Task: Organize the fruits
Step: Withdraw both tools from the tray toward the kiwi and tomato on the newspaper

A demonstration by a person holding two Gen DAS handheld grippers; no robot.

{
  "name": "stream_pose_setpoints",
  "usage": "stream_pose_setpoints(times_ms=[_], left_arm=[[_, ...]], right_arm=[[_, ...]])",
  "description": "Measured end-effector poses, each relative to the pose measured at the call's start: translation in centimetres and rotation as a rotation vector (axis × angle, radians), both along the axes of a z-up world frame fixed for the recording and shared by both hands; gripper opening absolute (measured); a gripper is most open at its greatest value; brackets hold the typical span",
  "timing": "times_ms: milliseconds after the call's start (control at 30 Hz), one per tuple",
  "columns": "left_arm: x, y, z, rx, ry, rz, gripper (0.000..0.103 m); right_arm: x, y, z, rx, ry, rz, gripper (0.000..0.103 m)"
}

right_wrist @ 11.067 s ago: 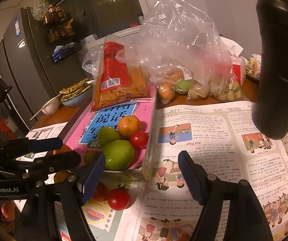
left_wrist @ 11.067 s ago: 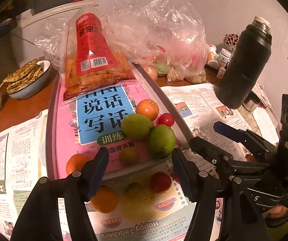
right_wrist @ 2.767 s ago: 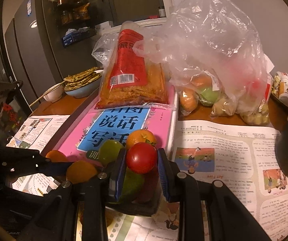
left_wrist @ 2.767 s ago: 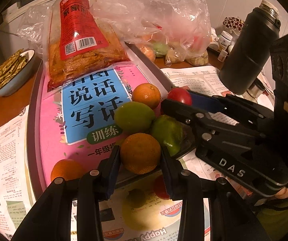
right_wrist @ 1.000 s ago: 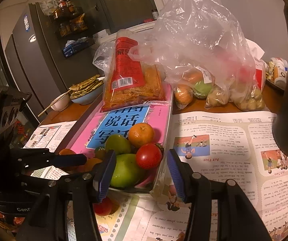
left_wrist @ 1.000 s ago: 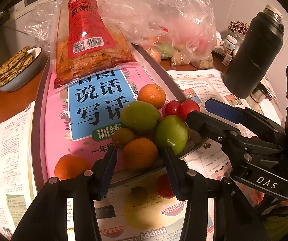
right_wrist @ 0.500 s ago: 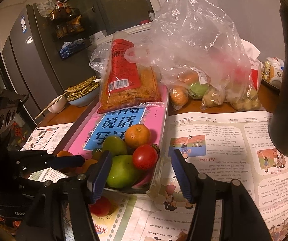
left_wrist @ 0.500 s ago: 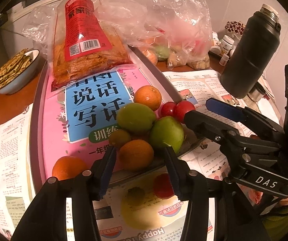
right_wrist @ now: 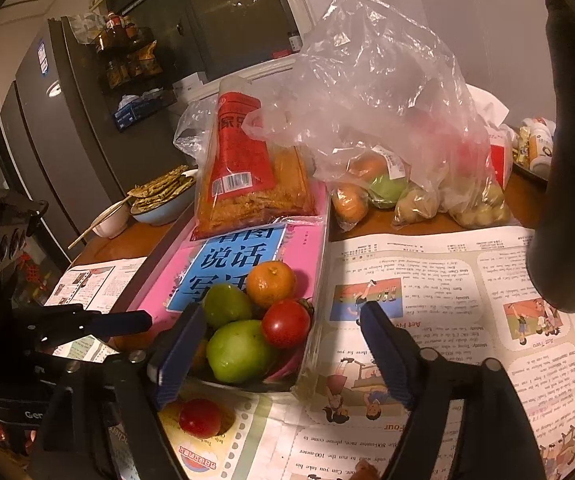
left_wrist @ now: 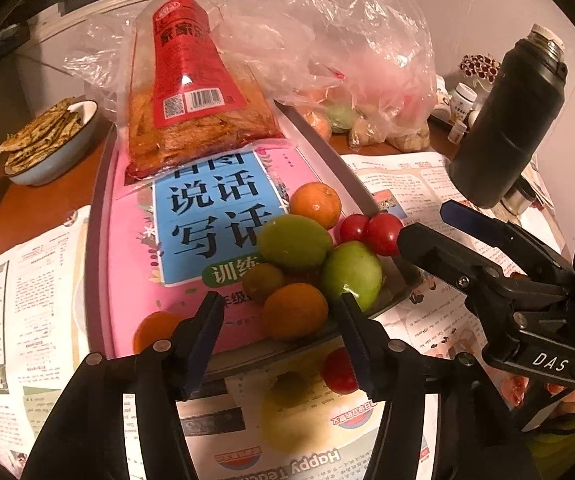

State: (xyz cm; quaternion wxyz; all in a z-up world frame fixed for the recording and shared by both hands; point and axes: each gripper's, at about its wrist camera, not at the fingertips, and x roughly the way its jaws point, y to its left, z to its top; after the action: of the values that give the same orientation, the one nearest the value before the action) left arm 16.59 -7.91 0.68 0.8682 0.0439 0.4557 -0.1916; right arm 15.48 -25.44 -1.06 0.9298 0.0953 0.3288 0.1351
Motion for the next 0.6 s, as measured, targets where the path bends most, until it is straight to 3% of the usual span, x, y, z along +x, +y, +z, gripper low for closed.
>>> stream_pose_setpoints(times_ms=[200,600], left_arm=[[-0.3,0.5,0.6,0.000,-0.018,0.021,0.069],[-0.9,1.5,1.6,-0.012,-0.039,0.047,0.070]], right_arm=[[0.0,-0.1,0.2,0.003,0.001,-0.010,0.081],[-0.5,0.2,1.2,-0.002,-0.021,-0.010,0.084]])
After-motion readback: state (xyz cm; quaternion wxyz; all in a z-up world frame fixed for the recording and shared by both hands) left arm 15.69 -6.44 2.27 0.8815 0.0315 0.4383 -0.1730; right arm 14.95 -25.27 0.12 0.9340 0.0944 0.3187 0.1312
